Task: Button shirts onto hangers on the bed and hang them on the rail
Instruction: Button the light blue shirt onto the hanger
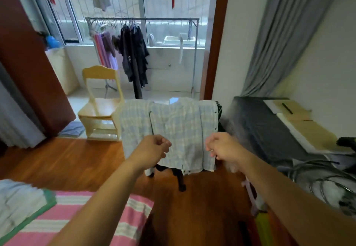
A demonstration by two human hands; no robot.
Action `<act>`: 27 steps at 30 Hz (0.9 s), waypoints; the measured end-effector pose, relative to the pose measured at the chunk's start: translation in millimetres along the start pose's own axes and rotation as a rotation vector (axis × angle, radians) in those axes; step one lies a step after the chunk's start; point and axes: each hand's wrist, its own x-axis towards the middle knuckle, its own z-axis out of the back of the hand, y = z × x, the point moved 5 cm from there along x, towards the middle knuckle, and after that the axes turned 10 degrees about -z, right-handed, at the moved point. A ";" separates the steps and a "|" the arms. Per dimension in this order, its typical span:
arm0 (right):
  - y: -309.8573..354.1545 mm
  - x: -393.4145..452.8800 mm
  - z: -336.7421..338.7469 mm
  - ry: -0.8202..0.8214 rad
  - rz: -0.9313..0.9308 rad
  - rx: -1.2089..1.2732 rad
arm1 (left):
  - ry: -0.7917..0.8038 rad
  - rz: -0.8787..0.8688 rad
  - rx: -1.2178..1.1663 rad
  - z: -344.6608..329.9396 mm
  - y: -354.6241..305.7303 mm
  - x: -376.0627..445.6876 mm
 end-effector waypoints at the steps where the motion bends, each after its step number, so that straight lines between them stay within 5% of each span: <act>1: 9.4 19.0 8.8 0.015 0.012 -0.009 | 0.000 0.009 0.001 -5.8 -3.5 18.3; 13: 41.7 230.2 5.7 0.072 -0.080 0.068 | -0.319 0.148 -0.175 44.4 59.6 156.8; 18: 42.6 291.2 14.2 -0.035 -0.017 -0.136 | -0.261 0.225 -0.308 32.3 87.6 213.2; 25: 64.6 375.4 72.7 -0.394 0.091 -0.646 | -0.241 0.337 -0.345 30.2 101.7 257.1; 27: 77.0 404.0 72.9 -0.374 0.112 -0.732 | -0.263 0.376 -0.358 22.5 101.2 269.3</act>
